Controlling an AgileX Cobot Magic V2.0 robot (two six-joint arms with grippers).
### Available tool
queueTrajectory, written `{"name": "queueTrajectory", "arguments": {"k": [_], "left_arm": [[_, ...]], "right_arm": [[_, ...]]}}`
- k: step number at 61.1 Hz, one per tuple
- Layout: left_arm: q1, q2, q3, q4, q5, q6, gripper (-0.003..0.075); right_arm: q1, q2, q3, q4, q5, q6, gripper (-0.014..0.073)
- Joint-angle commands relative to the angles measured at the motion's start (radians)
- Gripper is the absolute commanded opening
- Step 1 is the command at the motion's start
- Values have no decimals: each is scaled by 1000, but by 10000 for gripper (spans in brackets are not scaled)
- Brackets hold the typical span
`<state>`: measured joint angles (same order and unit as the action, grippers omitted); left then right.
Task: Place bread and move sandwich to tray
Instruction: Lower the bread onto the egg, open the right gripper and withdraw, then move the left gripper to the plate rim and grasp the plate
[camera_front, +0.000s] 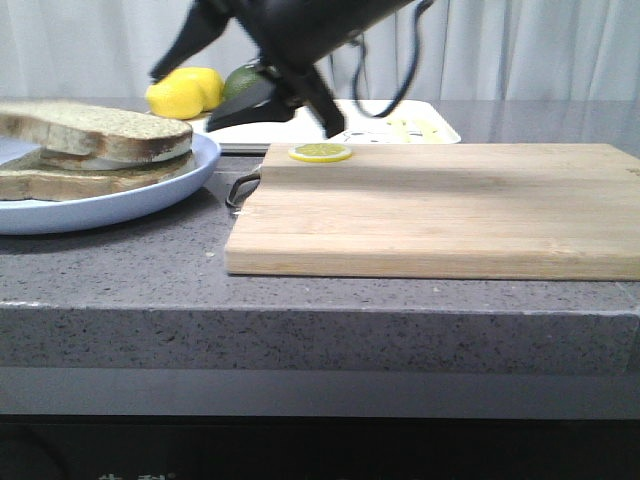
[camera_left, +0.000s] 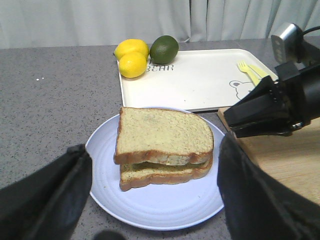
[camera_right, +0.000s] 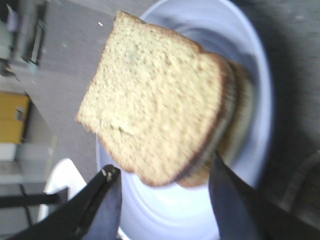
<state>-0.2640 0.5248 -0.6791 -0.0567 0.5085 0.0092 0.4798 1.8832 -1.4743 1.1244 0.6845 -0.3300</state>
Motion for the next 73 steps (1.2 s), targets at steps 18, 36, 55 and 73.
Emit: {"name": "queueTrajectory", "arguments": {"k": [18, 36, 55, 73], "left_arm": [[-6, 12, -34, 5, -81, 2, 511], [-6, 12, -34, 21, -81, 2, 511], [-6, 12, -34, 21, -81, 2, 511], [-4, 43, -38, 46, -59, 0, 511]], "right_arm": [[-69, -387, -29, -642, 273, 148, 414], [-67, -756, 114, -843, 243, 165, 414], [-67, -1128, 426, -846, 74, 165, 414], [-67, -1311, 568, -842, 67, 165, 414]]}}
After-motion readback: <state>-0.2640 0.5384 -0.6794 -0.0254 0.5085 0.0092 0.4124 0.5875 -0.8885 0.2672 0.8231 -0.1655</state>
